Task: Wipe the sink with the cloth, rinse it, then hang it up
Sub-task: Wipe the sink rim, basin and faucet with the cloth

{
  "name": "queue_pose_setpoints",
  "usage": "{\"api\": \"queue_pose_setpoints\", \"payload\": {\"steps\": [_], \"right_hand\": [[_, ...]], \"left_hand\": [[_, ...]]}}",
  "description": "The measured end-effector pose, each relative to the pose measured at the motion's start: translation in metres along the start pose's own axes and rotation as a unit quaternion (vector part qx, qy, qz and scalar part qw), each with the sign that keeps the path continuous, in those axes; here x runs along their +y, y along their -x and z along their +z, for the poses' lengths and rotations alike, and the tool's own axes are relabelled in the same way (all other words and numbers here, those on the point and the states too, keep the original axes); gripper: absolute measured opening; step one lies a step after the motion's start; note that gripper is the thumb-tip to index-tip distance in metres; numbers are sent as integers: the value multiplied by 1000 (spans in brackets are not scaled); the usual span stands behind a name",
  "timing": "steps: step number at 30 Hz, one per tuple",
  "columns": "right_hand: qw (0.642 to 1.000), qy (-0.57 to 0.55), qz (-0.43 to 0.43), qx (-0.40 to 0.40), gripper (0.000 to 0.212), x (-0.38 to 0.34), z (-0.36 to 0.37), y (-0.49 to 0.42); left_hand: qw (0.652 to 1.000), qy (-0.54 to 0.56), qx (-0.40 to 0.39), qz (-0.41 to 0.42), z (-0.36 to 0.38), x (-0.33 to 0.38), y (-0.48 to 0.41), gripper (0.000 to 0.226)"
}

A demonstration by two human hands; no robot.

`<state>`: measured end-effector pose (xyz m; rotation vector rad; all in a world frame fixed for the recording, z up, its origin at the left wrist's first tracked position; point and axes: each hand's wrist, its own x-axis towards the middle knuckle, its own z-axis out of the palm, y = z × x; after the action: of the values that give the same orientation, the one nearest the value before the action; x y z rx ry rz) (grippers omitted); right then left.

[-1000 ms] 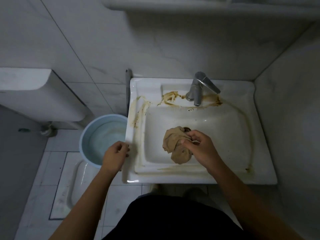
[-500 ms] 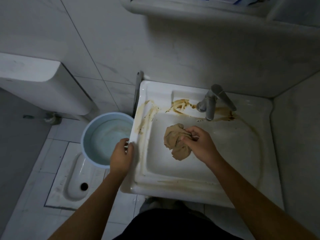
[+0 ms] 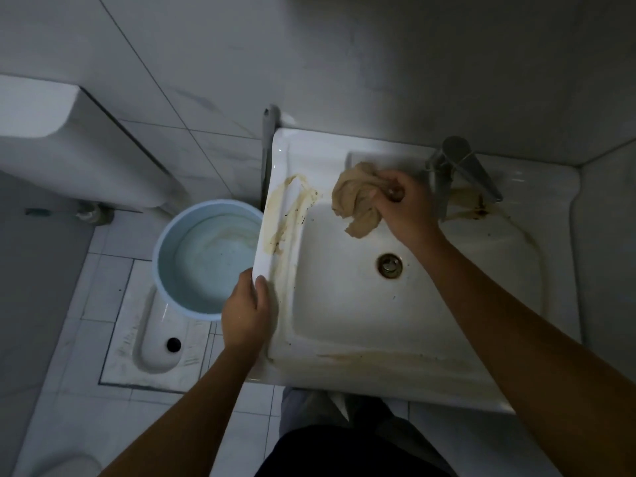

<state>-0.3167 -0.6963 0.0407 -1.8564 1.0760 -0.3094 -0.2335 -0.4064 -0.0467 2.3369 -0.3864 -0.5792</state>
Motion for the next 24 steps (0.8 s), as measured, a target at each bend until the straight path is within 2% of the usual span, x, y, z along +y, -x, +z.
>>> {"api": "queue_pose_setpoints", "payload": {"steps": [3, 7, 10, 17, 21, 24], "right_hand": [[998, 62, -14, -29, 49, 18, 19, -13], [989, 120, -77, 47, 46, 33, 33, -2], [977, 176, -112, 42, 49, 42, 37, -6], [941, 322, -100, -3, 65, 52, 56, -35], [937, 341, -70, 15, 64, 51, 66, -39], [935, 343, -91, 8, 60, 55, 59, -42]], "left_hand": [[1000, 3, 6, 5, 0, 2, 1, 33], [1000, 4, 18, 20, 0, -2, 2, 35], [999, 6, 21, 41, -1, 0, 3, 38], [966, -137, 9, 218, -5, 0, -3, 52], [954, -179, -3, 242, -1, -1, -10, 53], [955, -178, -5, 238, 1, -3, -11, 54]]}}
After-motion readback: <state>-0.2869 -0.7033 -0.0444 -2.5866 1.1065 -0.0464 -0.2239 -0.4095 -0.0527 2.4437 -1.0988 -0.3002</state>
